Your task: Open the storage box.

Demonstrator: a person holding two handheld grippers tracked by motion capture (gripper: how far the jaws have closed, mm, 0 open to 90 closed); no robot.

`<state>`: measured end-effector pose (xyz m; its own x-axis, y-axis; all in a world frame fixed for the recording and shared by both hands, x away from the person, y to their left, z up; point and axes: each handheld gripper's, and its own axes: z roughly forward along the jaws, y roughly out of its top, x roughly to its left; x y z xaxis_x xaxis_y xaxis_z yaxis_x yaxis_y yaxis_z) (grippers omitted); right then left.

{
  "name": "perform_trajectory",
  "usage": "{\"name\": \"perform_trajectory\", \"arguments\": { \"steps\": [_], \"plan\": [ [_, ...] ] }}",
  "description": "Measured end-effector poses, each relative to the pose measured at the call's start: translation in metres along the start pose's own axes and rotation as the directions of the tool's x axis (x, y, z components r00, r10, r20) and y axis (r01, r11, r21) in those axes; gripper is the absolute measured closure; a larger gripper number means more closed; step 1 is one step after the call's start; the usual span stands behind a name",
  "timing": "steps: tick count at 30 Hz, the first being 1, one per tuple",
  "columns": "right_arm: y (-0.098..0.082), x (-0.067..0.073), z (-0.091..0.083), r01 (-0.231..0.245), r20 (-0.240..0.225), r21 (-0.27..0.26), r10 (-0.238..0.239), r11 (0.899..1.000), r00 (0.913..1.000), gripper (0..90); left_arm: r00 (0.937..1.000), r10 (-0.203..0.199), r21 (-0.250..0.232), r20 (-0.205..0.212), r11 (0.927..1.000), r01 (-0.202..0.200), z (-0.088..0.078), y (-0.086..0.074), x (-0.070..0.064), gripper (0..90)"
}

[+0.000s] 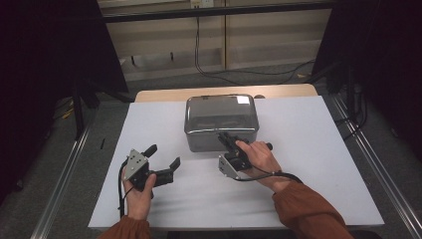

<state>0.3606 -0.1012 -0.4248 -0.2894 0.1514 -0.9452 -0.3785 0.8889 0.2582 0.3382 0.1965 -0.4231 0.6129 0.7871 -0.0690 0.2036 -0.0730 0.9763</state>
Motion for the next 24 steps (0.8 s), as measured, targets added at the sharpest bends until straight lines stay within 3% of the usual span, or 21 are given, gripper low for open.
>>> {"name": "perform_trajectory", "arguments": {
  "steps": [4,6,11,24],
  "plan": [
    [0.0,0.0,0.0,0.005,0.002,0.001,-0.005,1.0,1.0,79.6,0.9999,0.014,0.004,0.001,0.9999,-0.014,0.004,0.001,0.0,4.7],
    [0.0,0.0,0.0,0.002,0.007,-0.002,-0.002,1.0,1.0,79.6,0.999,0.042,0.012,0.018,0.999,-0.042,0.008,0.003,-0.001,5.0],
    [0.001,-0.002,0.0,-0.003,0.018,-0.006,0.003,1.0,0.9998,79.7,0.9982,0.051,0.007,0.03,0.9987,-0.051,0.018,0.006,0.0,5.1],
    [0.001,-0.005,0.0,-0.006,0.029,-0.014,0.007,1.0,0.9995,79.8,0.9982,0.039,0.008,0.046,0.9992,-0.039,0.036,0.011,0.002,3.1]
  ]
}}
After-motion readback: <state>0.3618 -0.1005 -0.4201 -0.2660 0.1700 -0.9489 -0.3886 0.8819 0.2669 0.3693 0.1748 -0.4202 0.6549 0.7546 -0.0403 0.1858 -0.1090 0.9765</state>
